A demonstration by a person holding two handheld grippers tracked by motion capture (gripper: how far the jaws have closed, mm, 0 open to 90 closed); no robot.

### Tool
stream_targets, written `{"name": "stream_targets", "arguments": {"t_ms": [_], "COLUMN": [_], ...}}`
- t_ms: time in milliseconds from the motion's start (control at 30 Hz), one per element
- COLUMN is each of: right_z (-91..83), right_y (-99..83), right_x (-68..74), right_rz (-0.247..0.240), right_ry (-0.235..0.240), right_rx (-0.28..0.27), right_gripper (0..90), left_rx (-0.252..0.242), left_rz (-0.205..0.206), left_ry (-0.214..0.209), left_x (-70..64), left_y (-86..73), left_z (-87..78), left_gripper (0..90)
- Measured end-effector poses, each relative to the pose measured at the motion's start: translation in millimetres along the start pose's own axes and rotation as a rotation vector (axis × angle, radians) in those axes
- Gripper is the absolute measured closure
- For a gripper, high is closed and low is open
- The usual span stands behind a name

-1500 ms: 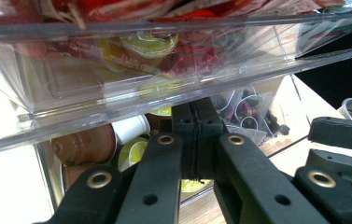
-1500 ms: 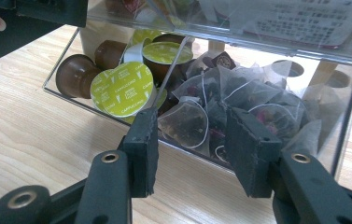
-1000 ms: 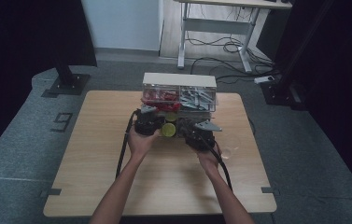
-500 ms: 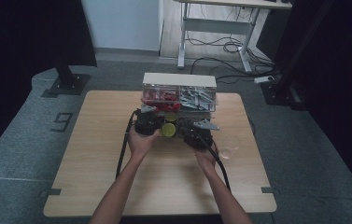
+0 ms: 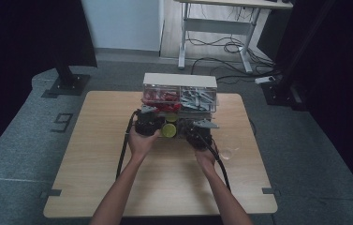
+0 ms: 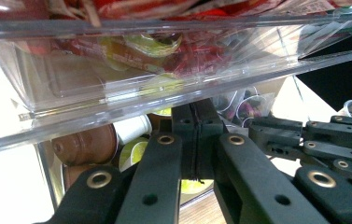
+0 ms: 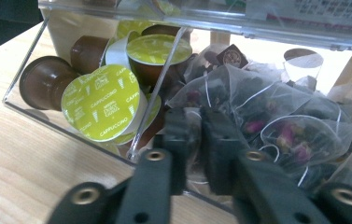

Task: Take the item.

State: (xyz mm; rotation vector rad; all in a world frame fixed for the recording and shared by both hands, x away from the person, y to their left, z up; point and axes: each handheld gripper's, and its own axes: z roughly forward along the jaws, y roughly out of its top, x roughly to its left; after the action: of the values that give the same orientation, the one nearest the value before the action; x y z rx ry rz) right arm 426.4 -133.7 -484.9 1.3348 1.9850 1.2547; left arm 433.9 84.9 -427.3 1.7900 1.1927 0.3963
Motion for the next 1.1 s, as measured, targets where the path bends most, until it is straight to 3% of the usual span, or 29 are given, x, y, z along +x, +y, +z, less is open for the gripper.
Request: {"name": "stream_targets", "arguments": {"t_ms": [167, 667, 1100], "right_z": [-4.9, -34.7, -46.9], "right_y": [1.0, 11.4, 14.8], "right_x": [-2.3, -8.4, -4.6], "right_rz": [0.007, -0.008, -0.020], "right_ry": [0.021, 0.044, 0.064], "right_rx": [-0.010, -0.075, -0.097], "right_gripper": [88.4, 88.8, 88.9], "left_rx": [-0.002, -0.006, -0.003], "left_rz": [0.001, 0.000, -0.001], "left_ry": [0.001, 0.004, 0.003], "left_x": [0.3, 0.6, 0.6], "left_y": [0.0, -0.5, -0.3], "left_z": [-0.5, 0.0, 0.4], "left_gripper": [89.6, 89.6, 89.7]}}
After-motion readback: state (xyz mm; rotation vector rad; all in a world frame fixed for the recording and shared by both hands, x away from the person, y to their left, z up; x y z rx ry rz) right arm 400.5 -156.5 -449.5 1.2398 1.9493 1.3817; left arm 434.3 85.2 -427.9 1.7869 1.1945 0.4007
